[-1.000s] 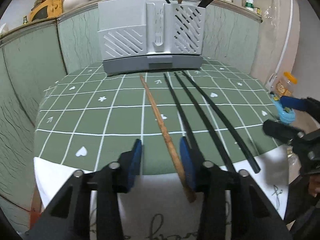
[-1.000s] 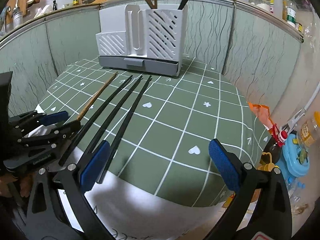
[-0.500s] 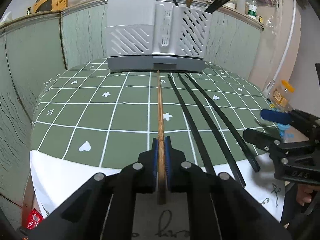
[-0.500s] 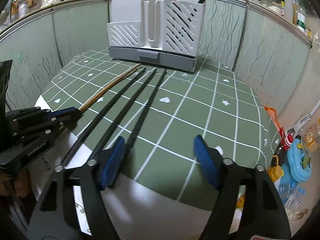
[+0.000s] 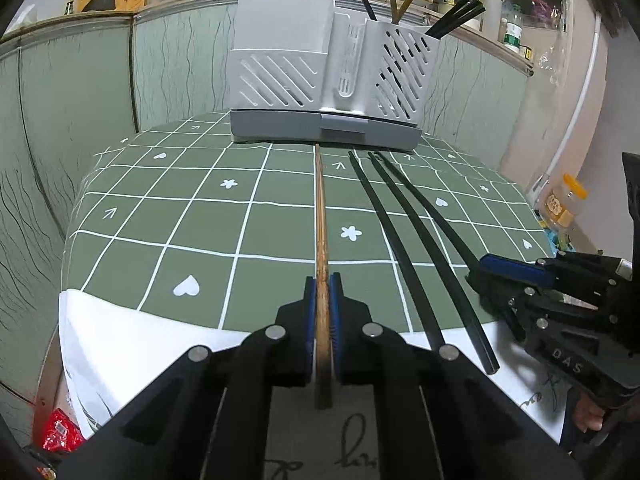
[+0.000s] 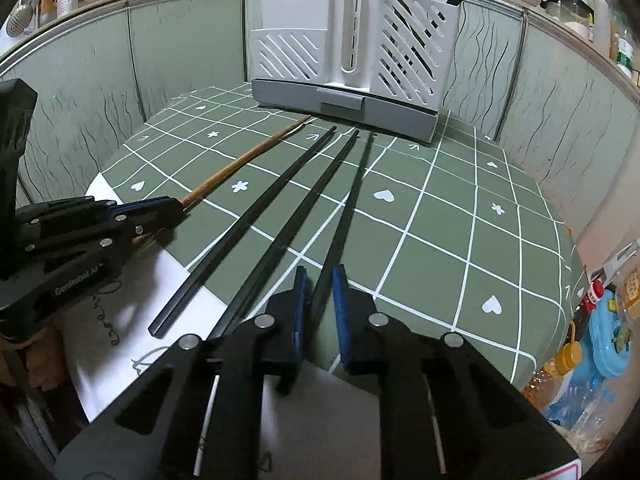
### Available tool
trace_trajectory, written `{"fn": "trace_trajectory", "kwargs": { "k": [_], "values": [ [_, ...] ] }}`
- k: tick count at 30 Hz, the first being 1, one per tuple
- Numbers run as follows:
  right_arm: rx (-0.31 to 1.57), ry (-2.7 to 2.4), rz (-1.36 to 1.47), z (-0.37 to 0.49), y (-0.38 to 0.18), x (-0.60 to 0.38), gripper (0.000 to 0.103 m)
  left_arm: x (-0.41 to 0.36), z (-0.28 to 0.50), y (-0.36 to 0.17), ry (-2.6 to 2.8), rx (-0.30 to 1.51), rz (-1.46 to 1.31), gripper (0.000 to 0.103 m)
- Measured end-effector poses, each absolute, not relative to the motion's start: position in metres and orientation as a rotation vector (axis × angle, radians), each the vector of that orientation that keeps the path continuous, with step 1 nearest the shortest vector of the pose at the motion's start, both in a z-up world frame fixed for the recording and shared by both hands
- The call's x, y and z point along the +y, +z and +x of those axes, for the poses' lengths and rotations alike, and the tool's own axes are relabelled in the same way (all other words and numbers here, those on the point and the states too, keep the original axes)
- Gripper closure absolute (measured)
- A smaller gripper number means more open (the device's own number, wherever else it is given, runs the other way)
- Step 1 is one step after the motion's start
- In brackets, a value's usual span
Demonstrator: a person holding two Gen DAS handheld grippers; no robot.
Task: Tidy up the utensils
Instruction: 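Grasp a wooden chopstick with the left tool while the right tool grasps a black chopstick, then lift both held chopsticks upright and carry them toward the white drainer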
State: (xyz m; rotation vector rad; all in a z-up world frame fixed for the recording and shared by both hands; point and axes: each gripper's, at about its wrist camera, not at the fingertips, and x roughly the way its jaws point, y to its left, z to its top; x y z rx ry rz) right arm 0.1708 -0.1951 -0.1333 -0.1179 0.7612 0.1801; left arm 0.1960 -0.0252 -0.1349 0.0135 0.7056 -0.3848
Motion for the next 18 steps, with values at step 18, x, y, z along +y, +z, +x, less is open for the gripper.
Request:
{"fn": "trace_trajectory", "kwargs": {
  "k": [18],
  "values": [
    [0.785, 0.129, -0.008, 0.166, -0.119, -0.219, 0.097, -0.022, 0.191, -0.119, -0.359, 0.698, 0.016, 0.095]
  ]
}}
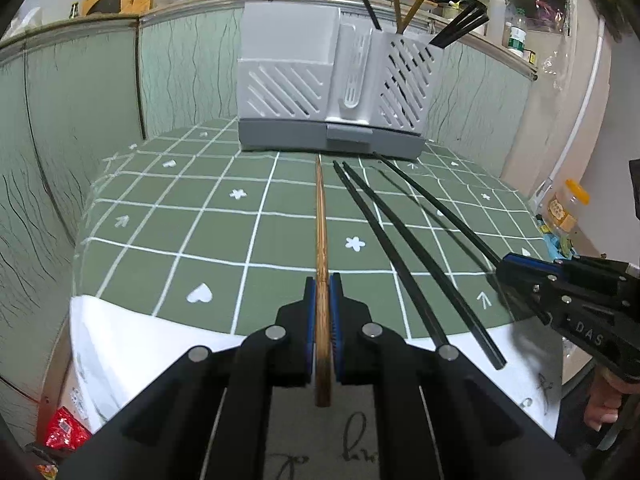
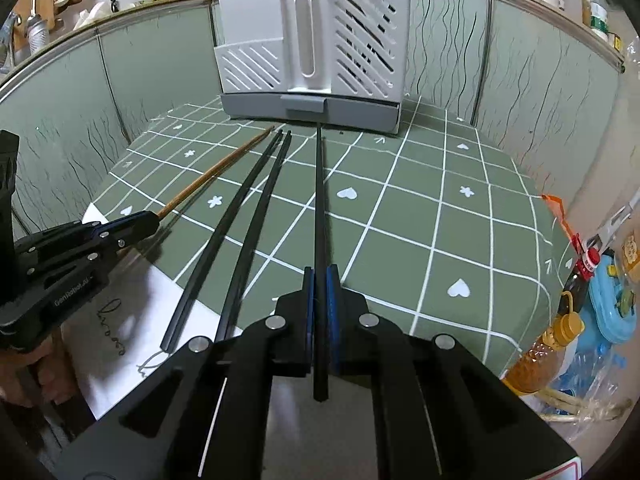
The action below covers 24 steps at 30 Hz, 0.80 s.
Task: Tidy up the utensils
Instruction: 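Lift both held chopsticks upright and carry them toward the white drainer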
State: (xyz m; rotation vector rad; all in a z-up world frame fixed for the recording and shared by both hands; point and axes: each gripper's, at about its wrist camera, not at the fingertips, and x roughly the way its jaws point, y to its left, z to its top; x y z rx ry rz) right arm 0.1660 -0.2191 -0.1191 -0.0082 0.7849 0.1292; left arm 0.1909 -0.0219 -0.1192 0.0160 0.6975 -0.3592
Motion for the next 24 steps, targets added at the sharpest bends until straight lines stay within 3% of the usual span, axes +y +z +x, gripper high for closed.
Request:
{"fn": "trace_trajectory", "kwargs": {
  "k": [24],
  "values": [
    [0.76, 0.176, 0.055, 0.133, -0.07, -0.251, 0.097, 0.001, 0.155, -0.031, -0.312, 0.587, 0.057, 0.095]
  ]
}}
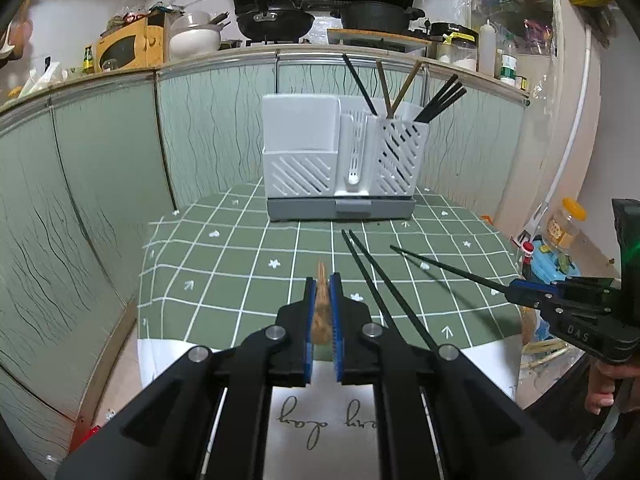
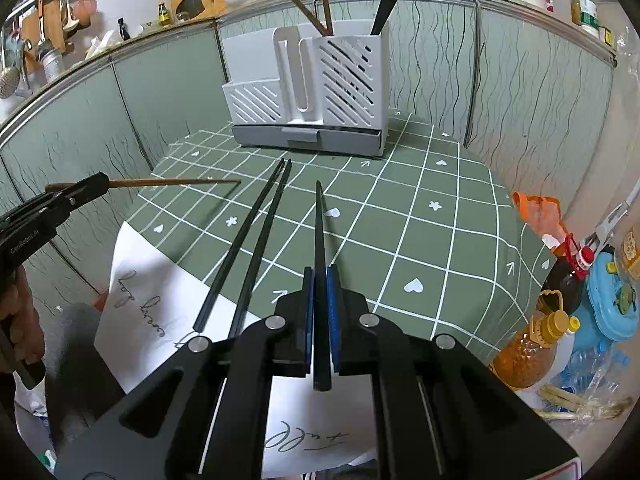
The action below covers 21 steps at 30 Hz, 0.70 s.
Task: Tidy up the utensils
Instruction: 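Lift both held chopsticks upright and carry them toward the white drainer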
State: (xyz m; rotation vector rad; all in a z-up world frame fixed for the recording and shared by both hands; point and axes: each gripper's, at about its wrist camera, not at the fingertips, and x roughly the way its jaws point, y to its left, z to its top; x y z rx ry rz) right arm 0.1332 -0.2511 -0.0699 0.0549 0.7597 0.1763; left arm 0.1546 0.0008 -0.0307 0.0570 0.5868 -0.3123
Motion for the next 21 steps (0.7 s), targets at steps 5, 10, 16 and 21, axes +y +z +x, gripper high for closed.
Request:
{"fn": "trace_trajectory", "kwargs": {
  "k": [5, 10, 16, 21],
  "values": [
    [0.729, 0.184, 0.063, 0.132, -0.05, -0.254, 0.097, 0.001, 0.154, -0.012, -0.316, 0.567, 0.068, 0.095],
    [0.67, 0.191, 0.064, 0.137, -0.018, -0.256, 0.097, 0.0, 0.159, 0.005, -0.32, 0.552, 0.08, 0.095],
    [0.637, 0.21, 0.067, 0.154, 0.007, -0.258, 0.097, -0.001, 0.171, 0.018, -0.329, 0.549, 0.089, 0.095],
    [0.613, 0.224, 0.068, 0.166, 0.021, -0.258, 0.097, 0.0, 0.18, 0.026, -0.33, 0.541, 0.086, 0.095]
  ]
}}
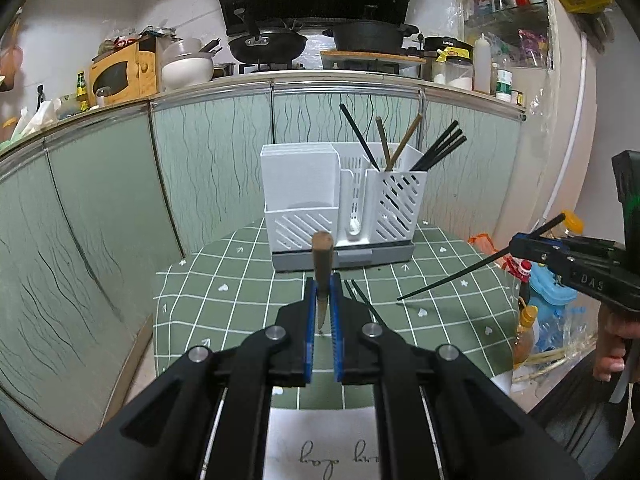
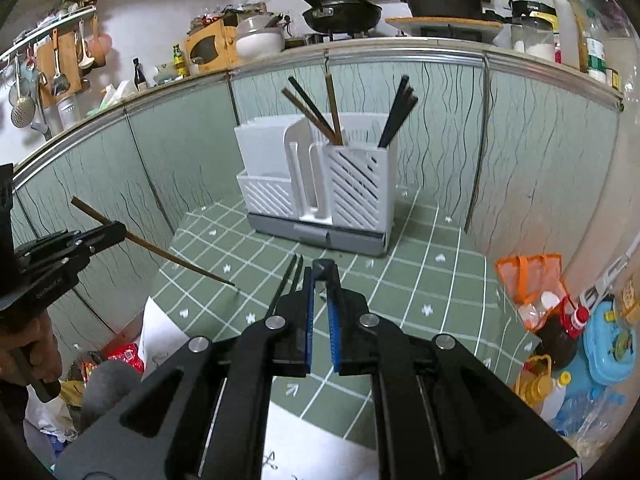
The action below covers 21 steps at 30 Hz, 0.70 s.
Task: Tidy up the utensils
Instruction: 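Lift both held chopsticks upright and carry them toward the white drainer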
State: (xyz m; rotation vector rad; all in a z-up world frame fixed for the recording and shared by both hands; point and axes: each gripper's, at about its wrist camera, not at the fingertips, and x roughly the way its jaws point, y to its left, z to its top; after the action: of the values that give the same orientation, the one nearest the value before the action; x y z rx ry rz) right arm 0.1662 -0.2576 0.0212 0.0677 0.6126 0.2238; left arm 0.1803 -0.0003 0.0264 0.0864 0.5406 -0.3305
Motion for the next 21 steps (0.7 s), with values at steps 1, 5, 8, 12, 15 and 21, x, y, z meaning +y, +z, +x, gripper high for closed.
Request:
{"fn": "trace_trajectory", "kwargs": {
  "k": [1, 5, 8, 12, 15, 21],
  "values": [
    [0.61, 0.225, 0.069, 0.169, 0.024, -0.258, 0.097, -0.001, 0.182, 0.029, -0.331, 0.54, 0.085, 0.095],
    [0.593, 0.232, 0.072, 0.175, 0.034, -0.259, 0.097, -0.002, 0.186, 0.036, -0.349, 0.536, 0.088, 0.095],
    [0.574, 0.236, 0.065, 0.177, 0.045, -0.259, 0.097, -0.005, 0.188, 0.045, -0.363, 0.528, 0.099, 0.095],
    [0.556, 0.239, 0.056, 0.179, 0.059, -0.261, 0.097, -0.009, 0.191, 0.059, -0.381, 0.513, 0.118, 0.095],
    [0.537, 0.238, 0.045, 0.18, 0.073, -0.265, 0.097, -0.01, 0.195, 0.07, -0.387, 0.495, 0.117, 0.095],
    [0.501, 0.226, 0.034, 0.182, 0.1, -0.274, 0.097, -0.017, 0.207, 0.097, -0.424, 0.458, 0.091, 0.095]
  ]
}}
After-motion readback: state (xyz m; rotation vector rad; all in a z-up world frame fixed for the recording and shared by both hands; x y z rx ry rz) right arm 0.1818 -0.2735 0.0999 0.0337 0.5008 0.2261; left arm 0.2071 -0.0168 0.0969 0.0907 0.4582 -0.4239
